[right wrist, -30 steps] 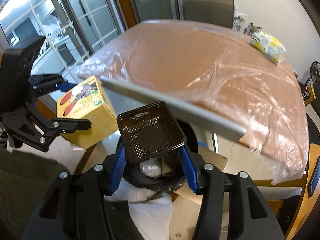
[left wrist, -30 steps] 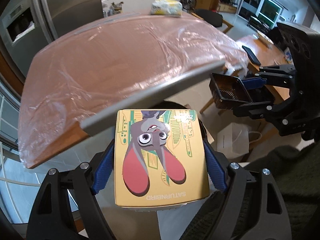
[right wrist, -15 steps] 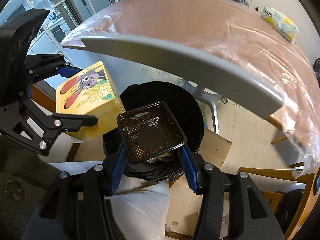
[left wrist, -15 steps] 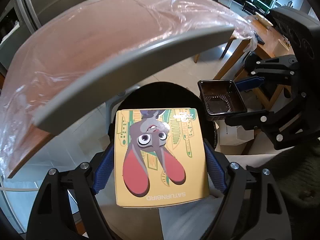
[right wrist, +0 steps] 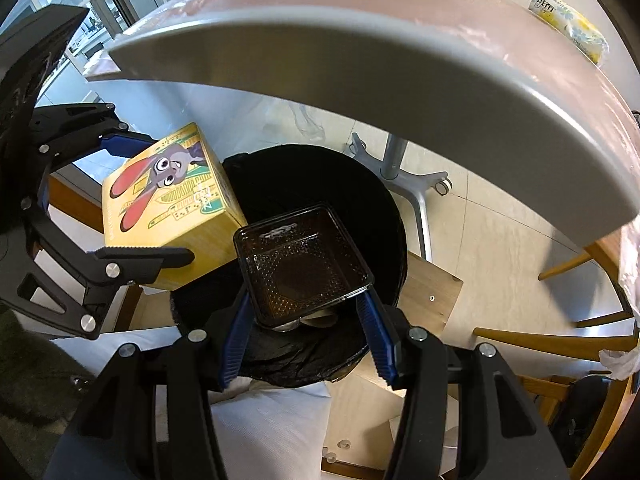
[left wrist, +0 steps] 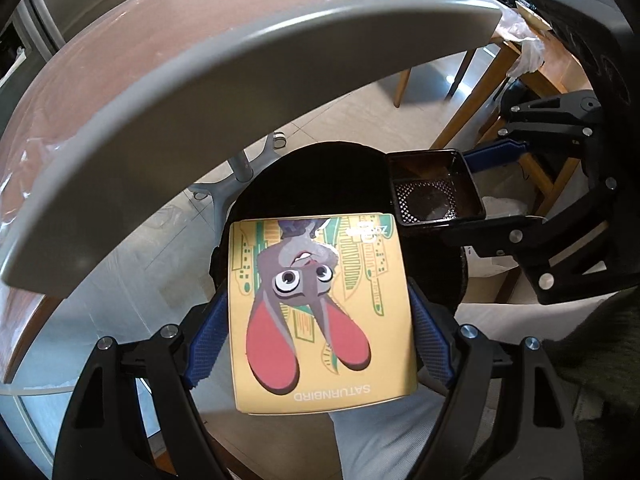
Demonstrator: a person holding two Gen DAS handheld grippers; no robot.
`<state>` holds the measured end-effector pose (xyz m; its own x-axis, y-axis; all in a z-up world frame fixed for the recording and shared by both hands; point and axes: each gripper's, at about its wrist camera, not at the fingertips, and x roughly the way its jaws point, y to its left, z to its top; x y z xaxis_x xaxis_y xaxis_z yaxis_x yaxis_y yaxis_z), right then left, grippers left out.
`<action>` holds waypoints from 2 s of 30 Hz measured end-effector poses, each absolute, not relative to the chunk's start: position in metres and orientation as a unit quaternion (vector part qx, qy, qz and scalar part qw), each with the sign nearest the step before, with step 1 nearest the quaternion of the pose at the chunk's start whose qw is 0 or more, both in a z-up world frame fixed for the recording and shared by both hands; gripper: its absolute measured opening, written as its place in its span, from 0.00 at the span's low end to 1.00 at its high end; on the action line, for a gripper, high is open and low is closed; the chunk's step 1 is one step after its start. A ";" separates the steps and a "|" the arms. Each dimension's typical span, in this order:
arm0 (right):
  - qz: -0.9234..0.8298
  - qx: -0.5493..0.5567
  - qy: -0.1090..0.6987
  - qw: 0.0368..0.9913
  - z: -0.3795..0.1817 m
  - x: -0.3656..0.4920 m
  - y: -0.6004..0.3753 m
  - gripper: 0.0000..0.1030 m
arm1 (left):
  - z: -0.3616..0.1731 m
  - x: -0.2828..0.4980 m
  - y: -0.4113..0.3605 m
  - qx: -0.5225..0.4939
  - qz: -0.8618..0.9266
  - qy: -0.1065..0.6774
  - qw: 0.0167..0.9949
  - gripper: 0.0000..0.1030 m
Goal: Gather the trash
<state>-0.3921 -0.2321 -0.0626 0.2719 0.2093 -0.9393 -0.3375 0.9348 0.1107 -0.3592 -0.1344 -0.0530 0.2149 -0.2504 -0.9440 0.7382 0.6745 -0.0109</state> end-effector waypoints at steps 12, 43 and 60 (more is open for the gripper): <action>0.164 -0.047 0.585 0.793 -0.068 -0.387 -0.233 0.67 | -0.063 -0.346 -0.142 0.229 -0.329 0.541 0.739 0.80; -0.135 0.131 0.399 0.898 0.076 -0.241 -0.423 0.96 | 0.109 -0.157 -0.032 0.031 -0.066 0.397 0.915 0.98; -0.240 0.132 0.445 0.852 0.014 -0.162 -0.471 0.96 | 0.039 -0.045 -0.009 -0.020 0.049 0.464 0.884 0.98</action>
